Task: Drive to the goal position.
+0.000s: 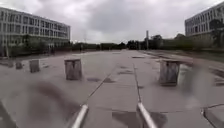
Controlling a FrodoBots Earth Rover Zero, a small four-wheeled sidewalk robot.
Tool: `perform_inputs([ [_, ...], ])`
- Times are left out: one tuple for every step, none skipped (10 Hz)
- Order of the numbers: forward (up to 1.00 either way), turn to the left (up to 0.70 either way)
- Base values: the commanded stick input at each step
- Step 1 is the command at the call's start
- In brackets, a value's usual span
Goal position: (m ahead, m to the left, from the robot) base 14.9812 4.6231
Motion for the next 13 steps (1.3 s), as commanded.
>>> perform_inputs([
  [1.00,0.00],
  [1.00,0.00],
  [1.00,0.00],
  [1.00,0.00],
  [1.00,0.00],
  [1.00,0.00],
  [1.00,0.00],
  [1.00,0.00],
  [1.00,0.00],
  [1.00,-0.04],
  [1.00,-0.21],
  [1.00,-0.27],
  [1.00,-0.27],
])
